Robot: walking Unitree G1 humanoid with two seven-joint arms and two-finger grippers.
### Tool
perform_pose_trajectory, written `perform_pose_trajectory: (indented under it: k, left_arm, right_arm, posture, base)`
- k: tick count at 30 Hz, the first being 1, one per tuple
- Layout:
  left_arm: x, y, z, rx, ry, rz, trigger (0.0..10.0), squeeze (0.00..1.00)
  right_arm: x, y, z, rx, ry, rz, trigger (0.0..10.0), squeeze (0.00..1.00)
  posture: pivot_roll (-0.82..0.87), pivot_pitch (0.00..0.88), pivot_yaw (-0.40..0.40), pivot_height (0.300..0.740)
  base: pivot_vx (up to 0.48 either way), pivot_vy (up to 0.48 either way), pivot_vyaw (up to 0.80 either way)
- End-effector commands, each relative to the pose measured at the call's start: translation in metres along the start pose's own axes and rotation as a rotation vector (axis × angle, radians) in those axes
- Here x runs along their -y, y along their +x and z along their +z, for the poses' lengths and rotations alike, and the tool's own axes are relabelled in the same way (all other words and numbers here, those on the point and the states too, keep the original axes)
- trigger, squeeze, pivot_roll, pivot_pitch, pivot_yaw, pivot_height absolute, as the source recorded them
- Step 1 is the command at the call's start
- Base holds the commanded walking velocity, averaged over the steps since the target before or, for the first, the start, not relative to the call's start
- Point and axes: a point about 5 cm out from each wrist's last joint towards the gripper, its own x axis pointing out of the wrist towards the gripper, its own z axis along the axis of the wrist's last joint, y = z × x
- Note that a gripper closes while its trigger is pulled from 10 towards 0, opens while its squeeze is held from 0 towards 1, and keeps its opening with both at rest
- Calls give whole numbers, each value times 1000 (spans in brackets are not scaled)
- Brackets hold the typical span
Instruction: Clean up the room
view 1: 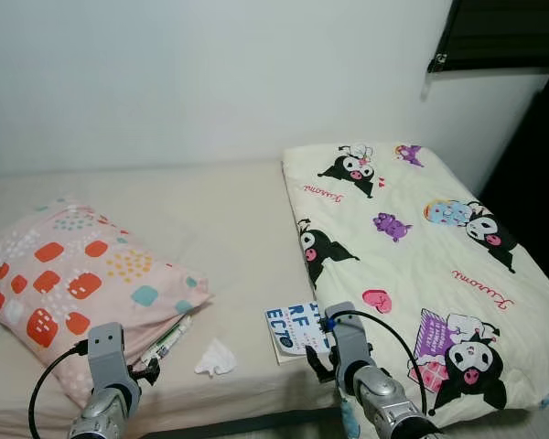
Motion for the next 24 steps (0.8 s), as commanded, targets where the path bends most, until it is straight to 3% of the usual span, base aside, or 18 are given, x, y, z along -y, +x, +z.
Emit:
perform_pose_trajectory:
  k: [1,6,9,18,24]
  left_arm:
    - [6,-1,-8,-24,-4,-1,10000,0]
    - [14,0,-5,-8,1,-26,10000,0]
    - [26,2,1,18,17,-69,10000,0]
    - [28,4,12,57,30,-82,10000,0]
    - [39,6,26,116,117,-126,10000,0]
  right_arm:
    - [-1,4,17,71,19,24,10000,0]
    - [-1,5,25,101,24,36,10000,0]
    - [-1,8,41,163,44,46,10000,0]
    - [-9,10,51,206,48,92,10000,0]
    - [-10,10,51,204,41,89,10000,0]
  posture:
    - [-160,65,-3,705]
    - [-164,67,-3,690]
    - [-166,67,2,675]
    - [-158,69,8,645]
    - [-159,69,11,620]
  base:
    - [0,0,0]
    - [0,0,0]
    - [0,0,0]
    - [0,0,0]
    - [0,0,0]
